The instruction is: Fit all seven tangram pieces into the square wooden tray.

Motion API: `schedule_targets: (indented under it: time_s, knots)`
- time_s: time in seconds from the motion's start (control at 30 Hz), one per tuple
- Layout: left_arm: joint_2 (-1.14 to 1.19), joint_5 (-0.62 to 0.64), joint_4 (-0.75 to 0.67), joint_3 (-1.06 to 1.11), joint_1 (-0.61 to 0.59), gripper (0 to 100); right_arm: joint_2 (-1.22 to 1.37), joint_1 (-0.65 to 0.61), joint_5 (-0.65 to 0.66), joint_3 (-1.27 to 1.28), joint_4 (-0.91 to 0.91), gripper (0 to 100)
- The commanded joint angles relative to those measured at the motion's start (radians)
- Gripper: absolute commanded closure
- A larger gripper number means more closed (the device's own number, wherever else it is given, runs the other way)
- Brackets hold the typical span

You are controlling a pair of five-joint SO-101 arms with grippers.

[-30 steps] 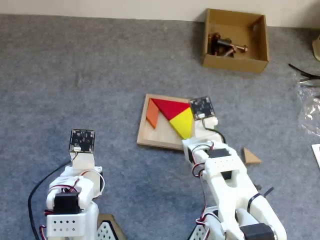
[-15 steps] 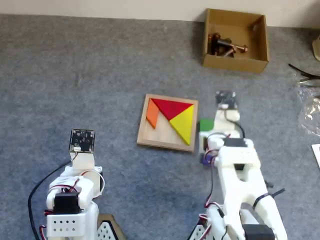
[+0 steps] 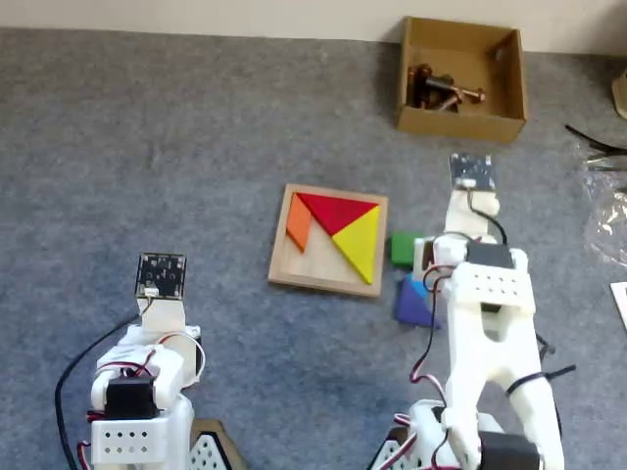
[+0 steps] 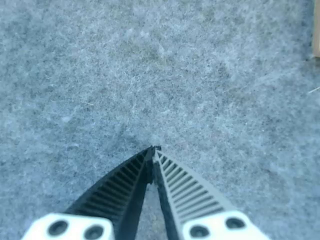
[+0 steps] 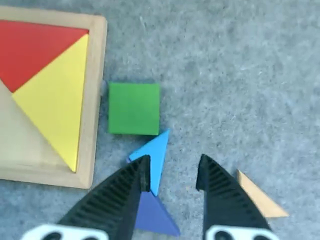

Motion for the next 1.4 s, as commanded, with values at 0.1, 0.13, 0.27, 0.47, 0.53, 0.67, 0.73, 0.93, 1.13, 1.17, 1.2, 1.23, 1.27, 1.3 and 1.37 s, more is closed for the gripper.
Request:
schedule_targets:
  time_s: [0.1,0.13,0.27,0.47,0.53,0.67,0.73,0.93,1.13,1.17,1.2,1.23,1.27,1.3,1.37]
  knots:
    - [-0.005,-0.006,0.008,0.022,-0.013,99,0.203,0.015,0.014,-0.255,0.159,84.0]
    - [-0.005,-0.006,0.008,0.022,-0.013,99,0.252,0.019,0.012,-0.306,0.193,84.0]
    - [-0.005,-0.006,0.008,0.022,-0.013,99,0.417,0.021,-0.015,-0.490,0.286,83.8]
    - [-0.005,-0.006,0.008,0.022,-0.013,99,0.570,-0.005,-0.152,-0.711,0.378,83.7]
    - [-0.005,-0.006,0.008,0.022,-0.013,99,0.602,-0.027,-0.184,-0.733,0.377,83.7]
    - [-0.005,-0.006,0.008,0.022,-0.013,99,0.651,-0.084,-0.232,-0.739,0.375,83.7]
    - [-0.005,-0.006,0.008,0.022,-0.013,99,0.667,-0.113,-0.247,-0.739,0.375,82.9]
    - [-0.005,-0.006,0.008,0.022,-0.013,99,0.679,-0.165,-0.249,-0.740,0.351,77.4]
    - [-0.005,-0.006,0.008,0.022,-0.013,99,0.682,-0.165,-0.247,-0.734,0.305,77.2]
    - [-0.005,-0.006,0.008,0.022,-0.013,99,0.682,-0.165,-0.247,-0.734,0.292,77.2]
    - [-0.005,-0.006,0.008,0.022,-0.013,99,0.682,-0.165,-0.247,-0.734,0.274,77.2]
    - [-0.005,-0.006,0.008,0.022,-0.013,99,0.682,-0.163,-0.247,-0.733,0.254,77.2]
    - [-0.005,-0.006,0.008,0.022,-0.013,99,0.682,-0.162,-0.247,-0.733,0.229,77.2]
    - [-0.005,-0.006,0.008,0.022,-0.013,99,0.682,-0.162,-0.247,-0.730,0.211,77.2]
    - [-0.005,-0.006,0.008,0.022,-0.013,99,0.684,-0.162,-0.247,-0.719,0.199,77.2]
